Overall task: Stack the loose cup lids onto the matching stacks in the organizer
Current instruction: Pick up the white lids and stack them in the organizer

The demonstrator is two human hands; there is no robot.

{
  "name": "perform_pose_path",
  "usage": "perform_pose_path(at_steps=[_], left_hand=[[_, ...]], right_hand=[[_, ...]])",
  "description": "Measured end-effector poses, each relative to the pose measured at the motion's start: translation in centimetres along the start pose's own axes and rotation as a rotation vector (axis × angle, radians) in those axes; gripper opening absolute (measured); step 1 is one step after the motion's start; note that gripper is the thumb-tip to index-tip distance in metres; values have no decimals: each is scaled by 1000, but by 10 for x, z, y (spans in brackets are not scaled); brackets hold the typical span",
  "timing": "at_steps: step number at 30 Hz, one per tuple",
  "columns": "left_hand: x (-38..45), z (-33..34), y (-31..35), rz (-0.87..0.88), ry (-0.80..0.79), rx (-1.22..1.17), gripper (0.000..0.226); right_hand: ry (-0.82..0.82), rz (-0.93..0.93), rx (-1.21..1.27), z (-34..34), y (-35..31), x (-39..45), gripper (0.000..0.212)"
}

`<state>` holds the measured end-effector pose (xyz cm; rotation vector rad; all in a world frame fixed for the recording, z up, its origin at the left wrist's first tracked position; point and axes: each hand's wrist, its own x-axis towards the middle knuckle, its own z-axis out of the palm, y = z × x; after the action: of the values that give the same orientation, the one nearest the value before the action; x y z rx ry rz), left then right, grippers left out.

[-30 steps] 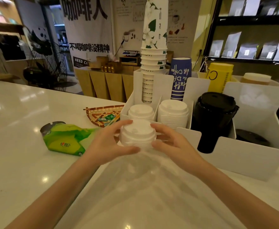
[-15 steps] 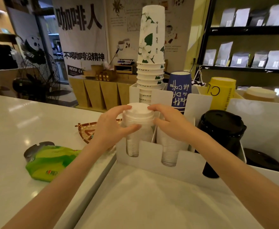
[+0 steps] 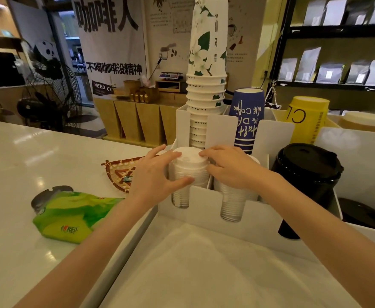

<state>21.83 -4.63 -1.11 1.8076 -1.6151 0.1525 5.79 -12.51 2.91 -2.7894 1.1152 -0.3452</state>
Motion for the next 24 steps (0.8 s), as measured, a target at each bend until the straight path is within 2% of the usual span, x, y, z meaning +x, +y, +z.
perform_pose_path(at_steps=[14,24], left_hand=[[-2,-15,-7,45,-228,-78,71],[8,-21,-10,-9,-349,-119,69]], right_hand=[[-41,-22,-67,-3,-3,1,42],[60,-57,-100,-2,-12,-14,39]])
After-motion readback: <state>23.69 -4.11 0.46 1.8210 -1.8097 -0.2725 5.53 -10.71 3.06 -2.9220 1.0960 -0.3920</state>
